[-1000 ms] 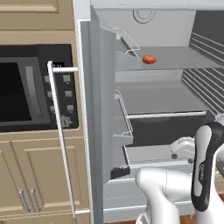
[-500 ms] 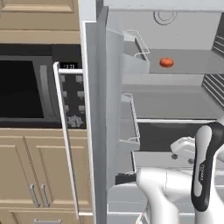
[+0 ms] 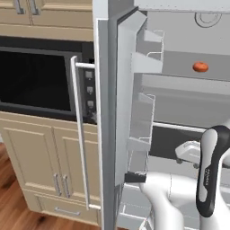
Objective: Place the cold items (squash and mushroom) from the fridge in one tupperware on the dining counter. Place the warm items (kebab skewer and hot dog) in the stove area in another tupperware.
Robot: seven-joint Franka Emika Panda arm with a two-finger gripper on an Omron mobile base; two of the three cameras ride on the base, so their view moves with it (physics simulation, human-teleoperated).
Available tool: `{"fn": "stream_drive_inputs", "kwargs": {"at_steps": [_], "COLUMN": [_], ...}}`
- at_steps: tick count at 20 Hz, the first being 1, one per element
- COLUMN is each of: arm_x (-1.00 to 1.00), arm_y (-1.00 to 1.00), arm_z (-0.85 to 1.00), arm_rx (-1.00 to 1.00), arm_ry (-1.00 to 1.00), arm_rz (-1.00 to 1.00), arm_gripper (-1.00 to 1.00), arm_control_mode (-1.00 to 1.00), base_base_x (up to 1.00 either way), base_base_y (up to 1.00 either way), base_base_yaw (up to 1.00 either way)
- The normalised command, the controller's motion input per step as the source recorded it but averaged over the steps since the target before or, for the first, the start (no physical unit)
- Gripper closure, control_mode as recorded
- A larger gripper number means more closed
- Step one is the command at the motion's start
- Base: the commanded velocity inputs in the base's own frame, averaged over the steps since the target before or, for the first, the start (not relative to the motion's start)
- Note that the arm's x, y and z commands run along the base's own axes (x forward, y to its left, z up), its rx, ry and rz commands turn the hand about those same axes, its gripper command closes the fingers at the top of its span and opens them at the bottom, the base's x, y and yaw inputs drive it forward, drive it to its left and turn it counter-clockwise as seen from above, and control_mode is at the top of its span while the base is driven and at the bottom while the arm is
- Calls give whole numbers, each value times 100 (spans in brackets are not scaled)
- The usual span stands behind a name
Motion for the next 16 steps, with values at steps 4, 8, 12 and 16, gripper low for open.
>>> {"fn": "stream_drive_inputs", "kwargs": {"at_steps": [4, 8, 12, 16], "arm_x": [0, 0, 0, 0], "arm_y": [0, 0, 0, 0], "arm_z": [0, 0, 0, 0], "arm_rx": [0, 0, 0, 0], "arm_ry": [0, 0, 0, 0], "arm_rz": [0, 0, 0, 0], "arm_gripper": [-100, -100, -100, -100], "arm_control_mode": [100, 100, 100, 100], "base_base_x": [0, -2, 0, 0], "base_base_y": [-17, -47, -69, -66], "base_base_yaw": [39, 7, -4, -7]}}
